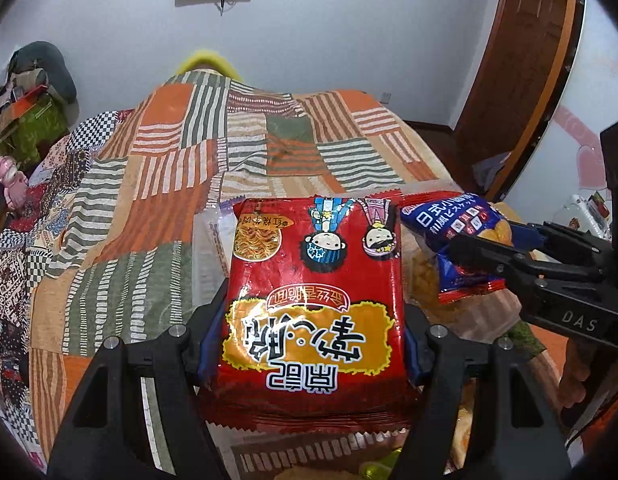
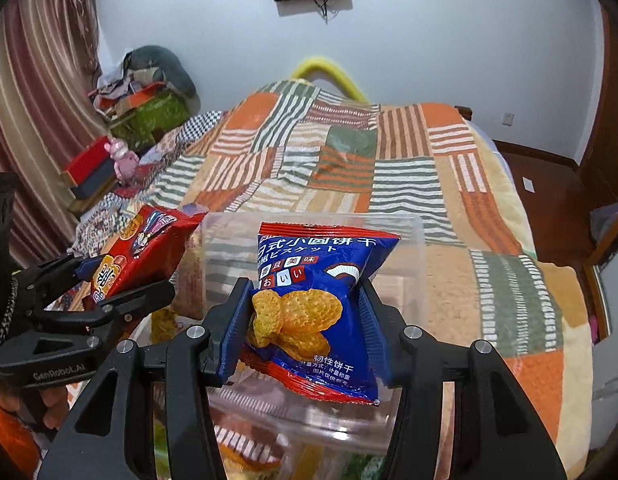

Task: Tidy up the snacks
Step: 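Lower the red chip bag into the box while right tool lowers the blue cracker bag, then reach the left tool to the bread loaf while right tool reaches the wafer roll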

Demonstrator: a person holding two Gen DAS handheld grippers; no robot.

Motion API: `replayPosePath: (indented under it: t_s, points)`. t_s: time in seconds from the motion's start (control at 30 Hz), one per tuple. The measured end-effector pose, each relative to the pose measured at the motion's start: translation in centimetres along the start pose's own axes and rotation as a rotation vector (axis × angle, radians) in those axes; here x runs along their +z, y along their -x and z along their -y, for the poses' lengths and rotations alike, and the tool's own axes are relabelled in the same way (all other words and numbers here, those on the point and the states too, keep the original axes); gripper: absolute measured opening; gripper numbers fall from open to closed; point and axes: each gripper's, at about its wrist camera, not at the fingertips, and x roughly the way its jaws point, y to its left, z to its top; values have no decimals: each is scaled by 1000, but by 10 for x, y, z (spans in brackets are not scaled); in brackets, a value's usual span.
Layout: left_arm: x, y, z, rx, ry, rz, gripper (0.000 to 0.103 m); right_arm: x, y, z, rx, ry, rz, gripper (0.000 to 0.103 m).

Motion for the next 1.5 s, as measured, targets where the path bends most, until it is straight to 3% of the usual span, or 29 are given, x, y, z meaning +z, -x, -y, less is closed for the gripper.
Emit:
replayPosePath:
  t_s: [0.43,0.53,0.87,1.13,1.5]
  points:
    - [-4,-5,4,17,-37,-8,69,5,-11,-3,-28,20,-27,52]
    - [-4,3,6,17,-43,2,69,7,-3,-3,-33,24,-11,58]
    - [-13,50,2,0,-32,53,71,4,43,-5,-22,23,72,65]
    - [-41,82,-4,27,-51,49,73,-15,73,-3,-21,0,99,69]
    - [-96,88,-9,9,-27,-45,75,-63,84,10,-39,-70,32,69]
